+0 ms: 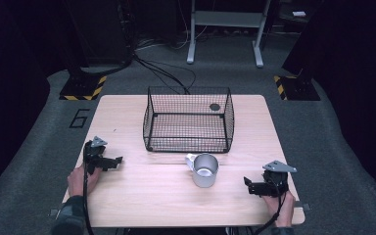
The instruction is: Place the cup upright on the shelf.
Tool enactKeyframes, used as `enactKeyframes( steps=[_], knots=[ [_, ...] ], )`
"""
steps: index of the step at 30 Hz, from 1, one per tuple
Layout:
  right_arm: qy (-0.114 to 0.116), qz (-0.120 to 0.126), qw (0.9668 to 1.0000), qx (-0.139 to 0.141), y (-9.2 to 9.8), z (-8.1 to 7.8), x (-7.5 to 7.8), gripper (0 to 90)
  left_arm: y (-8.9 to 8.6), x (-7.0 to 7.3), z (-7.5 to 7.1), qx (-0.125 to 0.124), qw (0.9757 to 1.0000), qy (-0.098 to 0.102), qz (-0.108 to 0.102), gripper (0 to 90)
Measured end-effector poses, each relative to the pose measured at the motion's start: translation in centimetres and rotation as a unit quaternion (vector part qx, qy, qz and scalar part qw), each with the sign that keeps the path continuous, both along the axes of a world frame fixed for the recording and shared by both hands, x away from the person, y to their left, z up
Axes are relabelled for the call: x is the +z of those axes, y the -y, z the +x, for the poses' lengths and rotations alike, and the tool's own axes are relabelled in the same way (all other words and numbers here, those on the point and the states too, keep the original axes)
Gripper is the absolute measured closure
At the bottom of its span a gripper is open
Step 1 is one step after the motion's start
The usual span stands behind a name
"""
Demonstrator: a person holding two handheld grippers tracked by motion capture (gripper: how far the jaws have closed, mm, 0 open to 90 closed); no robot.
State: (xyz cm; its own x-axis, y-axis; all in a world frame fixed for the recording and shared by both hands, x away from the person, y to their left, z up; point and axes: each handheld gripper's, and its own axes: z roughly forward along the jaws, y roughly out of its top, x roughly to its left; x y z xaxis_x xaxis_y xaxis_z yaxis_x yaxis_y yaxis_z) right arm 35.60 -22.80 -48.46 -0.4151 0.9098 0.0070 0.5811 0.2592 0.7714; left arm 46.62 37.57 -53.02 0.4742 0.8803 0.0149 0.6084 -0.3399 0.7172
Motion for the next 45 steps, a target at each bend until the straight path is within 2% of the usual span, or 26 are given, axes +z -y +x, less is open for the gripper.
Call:
enactKeyframes(
  steps=[1,14,16,18,24,25,26,28,29,32,33,35,38,39,41,42,43,45],
  knots=[
    [0.002,0.000,1.0000,0.004,-0.2,0.0,0.1,0.0,0.0,-0.1,0.0,0.002,1.0000,0.005,-0.003,0.4],
    [0.006,0.004,0.9987,0.051,-2.8,-0.1,1.2,0.0,0.0,0.0,0.0,-0.001,1.0000,-0.001,0.000,0.4],
    [0.009,0.006,0.9982,0.059,-3.2,-0.1,1.4,0.0,0.0,-0.1,0.0,0.002,1.0000,0.005,-0.003,0.4],
    [0.008,0.009,0.9976,0.068,-3.8,0.0,1.6,0.0,-0.1,0.1,0.0,-0.005,1.0000,-0.003,0.006,0.4],
    [-0.004,0.015,0.9940,0.109,-5.5,0.5,2.1,0.0,-0.1,0.1,0.0,-0.007,0.9999,-0.004,0.008,0.4],
    [-0.004,0.016,0.9934,0.114,-5.9,0.6,2.2,0.0,-0.1,0.1,0.0,-0.007,0.9999,-0.004,0.008,0.4],
    [0.000,0.017,0.9928,0.119,-6.2,0.7,2.3,0.0,0.0,0.0,0.0,-0.001,1.0000,-0.001,0.000,0.4],
    [-0.002,0.016,0.9913,0.130,-6.7,0.8,2.5,0.0,-0.1,0.1,0.0,-0.005,1.0000,-0.003,0.006,0.4],
    [0.000,0.016,0.9909,0.134,-7.0,0.8,2.6,0.0,0.0,0.0,0.0,0.000,1.0000,-0.001,0.000,0.4],
    [-0.001,0.022,0.9887,0.149,-7.7,0.9,2.9,0.0,-0.1,0.1,0.0,-0.008,0.9999,-0.004,0.009,0.3],
    [-0.001,0.026,0.9882,0.151,-8.0,1.0,3.0,0.0,-0.1,0.1,0.0,-0.004,1.0000,-0.003,0.004,0.4],
    [-0.002,0.024,0.9869,0.159,-8.5,1.0,3.1,0.0,-0.1,0.1,0.0,-0.007,0.9999,-0.004,0.008,0.4],
    [-0.004,0.023,0.9852,0.170,-9.3,1.2,3.4,0.0,0.0,0.0,0.0,-0.002,1.0000,-0.002,0.001,0.4],
    [-0.003,0.021,0.9846,0.174,-9.6,1.2,3.4,0.0,-0.1,0.1,0.0,-0.007,0.9999,-0.004,0.008,0.4],
    [-0.001,0.019,0.9833,0.181,-10.1,1.4,3.6,0.0,0.0,0.0,0.0,-0.002,1.0000,-0.002,0.001,0.4],
    [-0.003,0.016,0.9827,0.184,-10.4,1.4,3.6,0.0,-0.1,0.1,0.0,-0.007,0.9999,-0.004,0.008,0.4],
    [-0.006,0.015,0.9818,0.189,-10.6,1.5,3.7,0.0,0.0,0.0,0.0,0.000,1.0000,0.000,-0.001,0.4],
    [-0.004,0.009,0.9810,0.194,-11.1,1.7,3.9,0.0,-0.1,0.1,0.0,-0.008,0.9999,-0.004,0.009,0.4]
  ],
)
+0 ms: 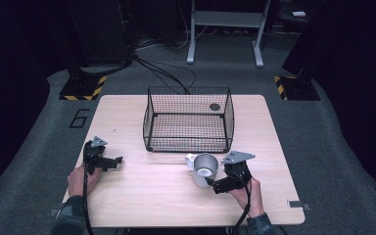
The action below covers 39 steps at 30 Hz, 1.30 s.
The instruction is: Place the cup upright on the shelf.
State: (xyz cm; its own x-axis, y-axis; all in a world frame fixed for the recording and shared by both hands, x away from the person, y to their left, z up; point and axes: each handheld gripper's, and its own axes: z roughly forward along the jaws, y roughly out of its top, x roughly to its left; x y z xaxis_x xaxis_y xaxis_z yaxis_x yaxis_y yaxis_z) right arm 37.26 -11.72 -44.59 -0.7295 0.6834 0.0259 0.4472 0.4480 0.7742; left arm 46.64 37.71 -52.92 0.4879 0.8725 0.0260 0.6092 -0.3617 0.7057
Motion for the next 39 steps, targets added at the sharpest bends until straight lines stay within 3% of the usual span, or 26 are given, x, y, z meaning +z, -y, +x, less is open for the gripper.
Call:
enactKeyframes(
  steps=[4,15,17,21,22,25,39],
  knots=[
    [-0.001,-0.007,1.0000,0.002,-0.8,0.4,0.2,0.0,0.1,-0.1,0.0,0.007,0.9999,0.004,-0.009,0.4],
    [-0.010,-0.035,0.9992,0.018,-2.7,1.7,0.0,0.0,0.0,0.0,0.0,0.000,1.0000,0.000,0.000,0.4],
    [-0.009,-0.039,0.9990,0.019,-3.0,2.0,-0.1,0.0,0.1,-0.1,0.0,0.007,0.9999,0.003,-0.009,0.4],
    [-0.015,-0.046,0.9987,0.020,-3.4,2.3,-0.3,0.0,0.1,-0.1,0.0,0.008,0.9999,0.004,-0.010,0.4],
    [-0.012,-0.049,0.9985,0.021,-3.6,2.4,-0.4,0.0,0.0,0.0,0.0,0.001,1.0000,0.000,0.000,0.4],
    [-0.017,-0.055,0.9980,0.024,-3.8,2.6,-0.4,0.0,0.1,-0.1,0.0,0.006,0.9999,0.003,-0.008,0.4],
    [-0.019,-0.054,0.9983,0.013,-4.4,3.1,-1.0,1.9,0.0,0.0,0.0,0.003,1.0000,0.001,-0.003,0.4]
  ],
)
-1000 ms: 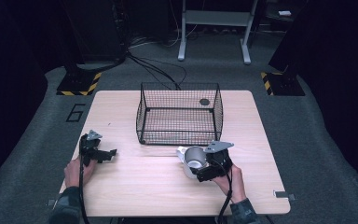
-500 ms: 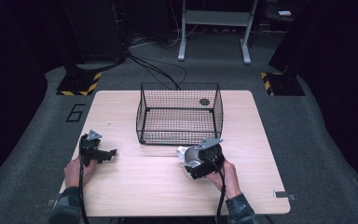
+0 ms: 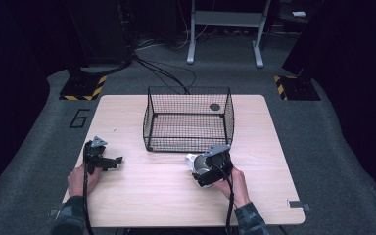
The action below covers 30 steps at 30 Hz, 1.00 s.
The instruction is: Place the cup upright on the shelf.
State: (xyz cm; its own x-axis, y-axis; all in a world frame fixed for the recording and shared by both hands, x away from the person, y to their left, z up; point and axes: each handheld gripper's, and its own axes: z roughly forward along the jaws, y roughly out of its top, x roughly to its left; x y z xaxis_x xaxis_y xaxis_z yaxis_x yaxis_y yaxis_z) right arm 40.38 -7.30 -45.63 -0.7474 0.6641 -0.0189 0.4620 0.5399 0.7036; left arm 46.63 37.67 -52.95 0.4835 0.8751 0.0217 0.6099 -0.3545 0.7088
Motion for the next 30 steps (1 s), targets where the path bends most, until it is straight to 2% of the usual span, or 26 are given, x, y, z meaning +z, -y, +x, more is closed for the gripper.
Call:
enactKeyframes(
  steps=[2,4,11,12,18,20,21,24,29,30],
  knots=[
    [-0.002,0.003,1.0000,-0.006,0.13,-0.07,0.03,4.4,0.08,-0.05,-0.01,0.004,1.0000,0.002,-0.006,0.4],
    [-0.003,0.007,0.9999,-0.010,0.11,-0.13,0.02,4.5,0.02,-0.01,0.00,0.001,1.0000,0.001,-0.001,0.4],
    [0.003,0.006,1.0000,-0.007,0.21,-0.21,0.01,5.0,-0.04,0.03,0.00,-0.002,1.0000,-0.001,0.003,0.4],
    [0.007,0.009,0.9999,-0.006,0.21,-0.19,-0.04,5.0,0.05,-0.03,0.00,0.003,1.0000,0.002,-0.004,0.4],
    [0.008,0.010,0.9999,-0.010,0.25,-0.29,-0.01,5.2,-0.04,0.03,0.01,-0.002,1.0000,-0.001,0.003,0.4],
    [0.012,0.015,0.9998,-0.009,0.28,-0.28,0.06,5.2,0.05,-0.03,0.00,0.003,1.0000,0.001,-0.003,0.3],
    [0.011,0.013,0.9998,-0.009,0.32,-0.30,0.16,5.2,-0.03,0.02,0.00,-0.002,1.0000,-0.001,0.002,0.4],
    [0.006,0.011,0.9999,-0.011,0.34,-0.38,0.36,5.3,0.03,-0.02,0.00,0.001,1.0000,0.001,-0.002,0.4],
    [0.012,0.009,0.9998,-0.010,0.43,-0.38,0.64,5.3,-0.05,0.03,0.01,-0.003,1.0000,-0.001,0.003,0.4],
    [0.013,0.011,0.9998,-0.014,0.45,-0.40,0.82,5.3,0.11,-0.07,0.00,0.005,1.0000,0.003,-0.007,0.4]
  ],
)
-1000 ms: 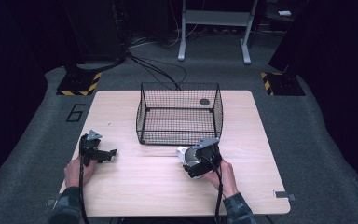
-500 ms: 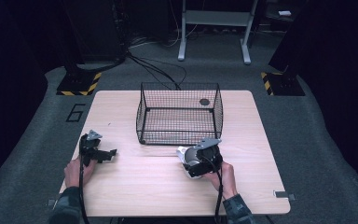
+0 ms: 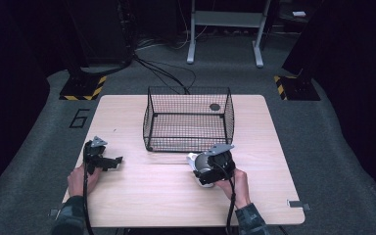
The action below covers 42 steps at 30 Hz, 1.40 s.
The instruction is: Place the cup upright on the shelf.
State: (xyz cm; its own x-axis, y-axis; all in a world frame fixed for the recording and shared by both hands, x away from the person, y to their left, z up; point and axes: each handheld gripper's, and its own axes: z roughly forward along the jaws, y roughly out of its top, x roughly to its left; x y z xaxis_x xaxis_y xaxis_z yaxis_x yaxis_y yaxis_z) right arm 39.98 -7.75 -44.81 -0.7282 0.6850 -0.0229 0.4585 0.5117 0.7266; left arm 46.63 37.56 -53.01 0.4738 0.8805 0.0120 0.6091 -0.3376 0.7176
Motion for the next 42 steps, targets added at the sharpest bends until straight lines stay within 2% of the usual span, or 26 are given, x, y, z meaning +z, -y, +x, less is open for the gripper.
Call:
enactKeyframes(
  steps=[1,2,7,9,10,13,16,17,18,19,26,27,28,29,38,42],
  knots=[
    [0.000,0.000,1.0000,0.000,0.0,0.0,0.0,5.3,-0.2,0.1,0.0,-0.008,0.9999,-0.004,0.010,0.4],
    [-0.001,-0.001,1.0000,0.000,0.0,0.0,0.1,5.3,0.0,0.0,0.0,-0.002,1.0000,-0.001,0.003,0.4],
    [0.004,0.003,1.0000,-0.002,0.3,0.0,0.8,5.3,-0.1,0.1,0.0,-0.008,0.9999,-0.004,0.010,0.4],
    [0.006,0.001,1.0000,0.000,0.4,0.0,1.1,5.3,0.0,0.0,0.0,-0.001,1.0000,0.000,0.001,0.3],
    [0.011,0.003,0.9999,0.002,0.5,0.1,1.2,5.3,0.0,0.0,0.0,-0.002,1.0000,-0.001,0.002,0.4],
    [0.007,0.006,1.0000,-0.003,0.6,0.1,1.5,5.3,0.0,0.0,0.0,-0.001,1.0000,0.000,0.001,0.4],
    [0.013,0.002,0.9999,0.001,0.7,0.2,1.7,5.3,-0.1,0.1,0.0,-0.008,0.9999,-0.004,0.010,0.4],
    [0.011,0.002,0.9999,-0.001,0.8,0.1,1.9,5.3,0.0,0.0,0.0,-0.002,1.0000,-0.001,0.003,0.4],
    [0.011,0.005,0.9999,-0.003,0.8,0.2,1.9,5.3,-0.1,0.1,0.0,-0.006,0.9999,-0.004,0.008,0.4],
    [0.009,0.004,0.9999,-0.004,0.9,0.1,2.1,5.3,0.0,0.0,0.0,0.000,1.0000,0.000,0.001,0.4],
    [0.014,0.004,0.9999,-0.009,1.2,0.2,2.6,5.3,0.0,0.0,0.0,-0.001,1.0000,-0.001,0.002,0.4],
    [0.014,0.004,0.9998,-0.011,1.3,0.2,2.7,5.3,-0.1,0.1,0.0,-0.006,0.9999,-0.003,0.008,0.4],
    [0.018,0.004,0.9998,-0.010,1.4,0.2,2.8,5.3,0.0,0.0,0.0,0.000,1.0000,0.000,0.000,0.4],
    [0.017,0.004,0.9998,-0.011,1.5,0.2,3.0,5.3,-0.1,0.1,0.0,-0.006,1.0000,-0.003,0.007,0.4],
    [0.022,0.010,0.9995,-0.021,2.1,0.1,3.9,5.3,-0.1,0.1,0.0,-0.005,1.0000,-0.003,0.007,0.4],
    [0.027,0.006,0.9995,-0.014,2.4,0.2,4.4,5.3,-0.1,0.1,0.0,-0.008,0.9999,-0.004,0.010,0.4]
  ],
)
